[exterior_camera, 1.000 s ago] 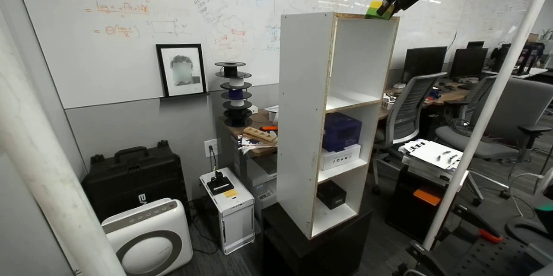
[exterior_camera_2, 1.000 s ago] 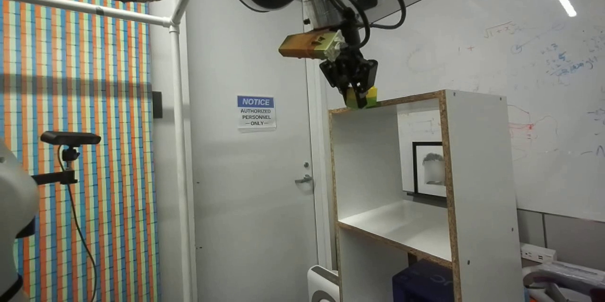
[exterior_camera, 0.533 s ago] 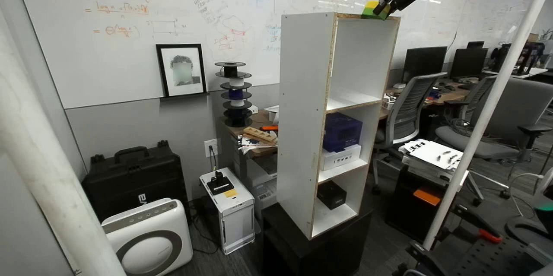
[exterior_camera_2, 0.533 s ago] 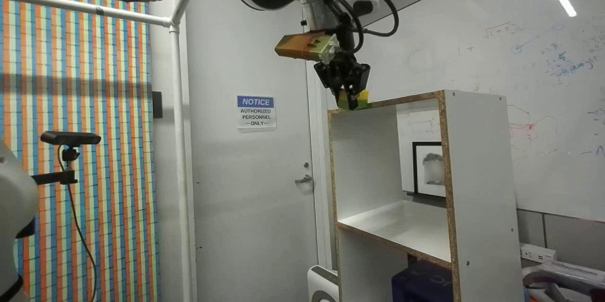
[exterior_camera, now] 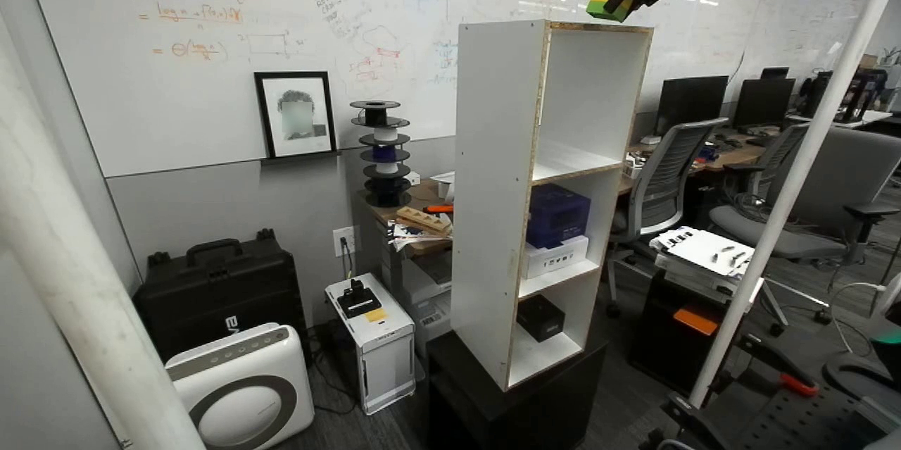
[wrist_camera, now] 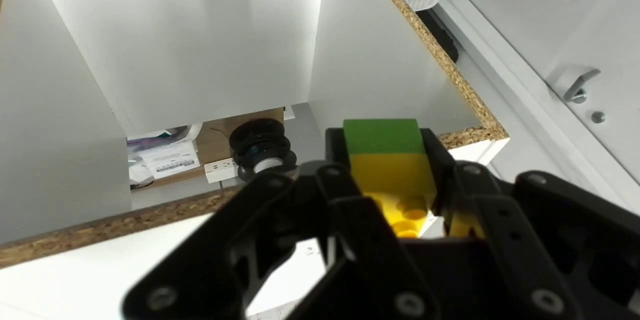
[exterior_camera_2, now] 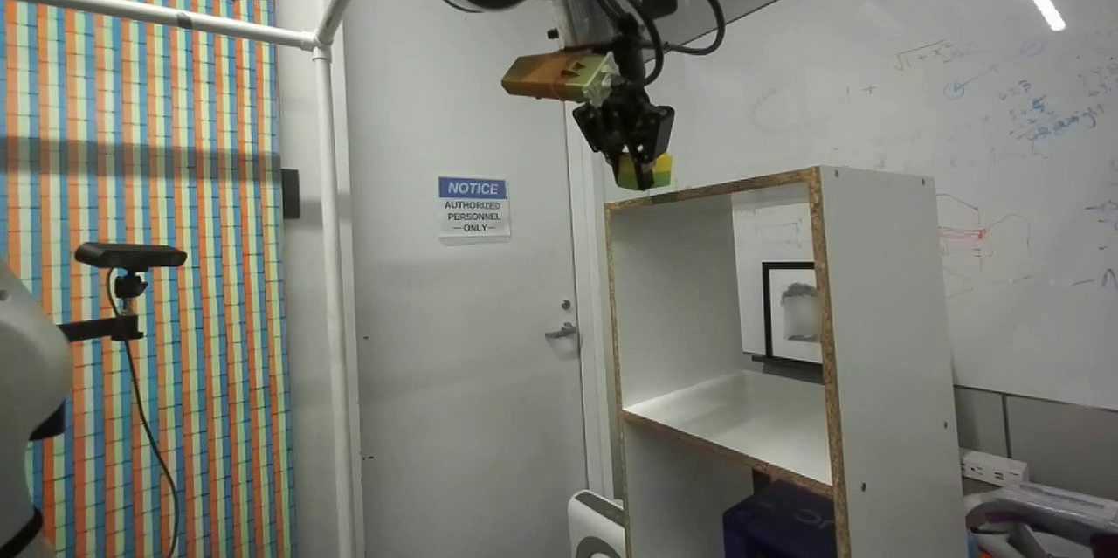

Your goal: Put the yellow and green block on top of the cabinet

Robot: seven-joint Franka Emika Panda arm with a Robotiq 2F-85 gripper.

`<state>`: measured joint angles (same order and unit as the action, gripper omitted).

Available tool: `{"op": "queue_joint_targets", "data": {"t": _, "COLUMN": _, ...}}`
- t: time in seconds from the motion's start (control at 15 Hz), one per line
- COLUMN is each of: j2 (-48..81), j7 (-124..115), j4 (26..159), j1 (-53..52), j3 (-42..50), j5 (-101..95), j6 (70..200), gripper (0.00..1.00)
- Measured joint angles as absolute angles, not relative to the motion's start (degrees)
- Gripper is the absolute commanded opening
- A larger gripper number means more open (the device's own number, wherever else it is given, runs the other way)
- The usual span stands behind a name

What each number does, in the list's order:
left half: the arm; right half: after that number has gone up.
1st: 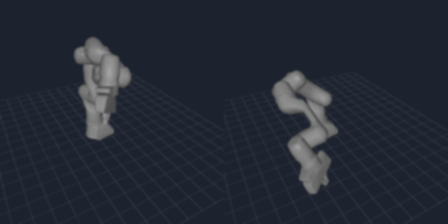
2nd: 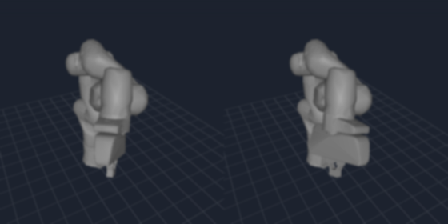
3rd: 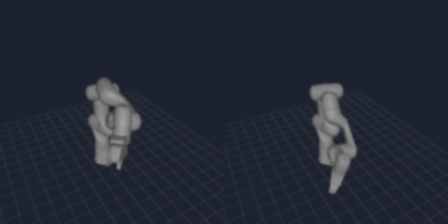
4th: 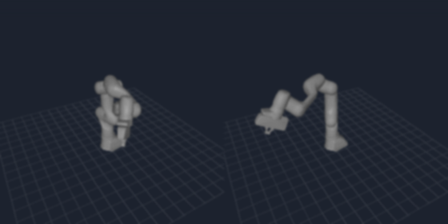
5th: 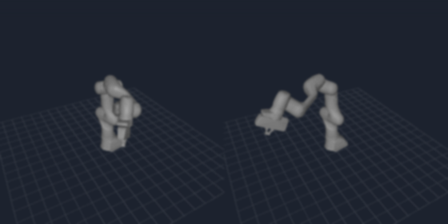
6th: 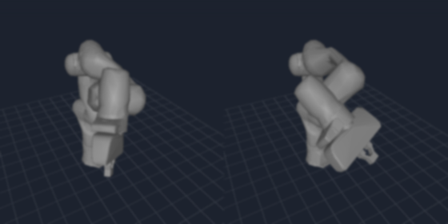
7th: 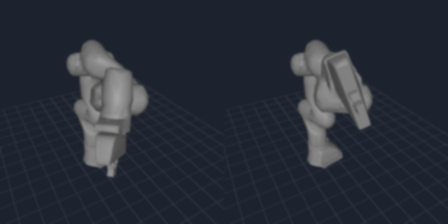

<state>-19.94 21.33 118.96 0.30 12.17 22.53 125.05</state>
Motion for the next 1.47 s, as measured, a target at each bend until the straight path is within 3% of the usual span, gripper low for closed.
{"op": "queue_joint_targets", "data": {"t": 0.53, "j2": -16.73, "j7": 19.47, "j4": 116.16, "j1": 0.32, "j3": 11.93, "j5": 22.32, "j6": 130.02, "gripper": 0.18}}
{"op": "queue_joint_targets", "data": {"t": 0.67, "j2": -14.45, "j7": 18.56, "j4": 114.73, "j1": 0.33, "j3": 11.93, "j5": 22.31, "j6": 130.44, "gripper": 0.62}}
{"op": "queue_joint_targets", "data": {"t": 0.8, "j2": -12.16, "j7": 17.34, "j4": 113.01, "j1": 0.38, "j3": 11.92, "j5": 22.31, "j6": 130.40, "gripper": 0.65}}
{"op": "queue_joint_targets", "data": {"t": 1.13, "j2": -11.04, "j7": 13.61, "j4": 110.51, "j1": 0.68, "j3": 11.09, "j5": 21.18, "j6": 128.54, "gripper": 1.00}}
{"op": "queue_joint_targets", "data": {"t": 1.47, "j2": -12.47, "j7": 11.83, "j4": 109.99, "j1": 0.92, "j3": 10.28, "j5": 17.70, "j6": 121.93, "gripper": 1.00}}
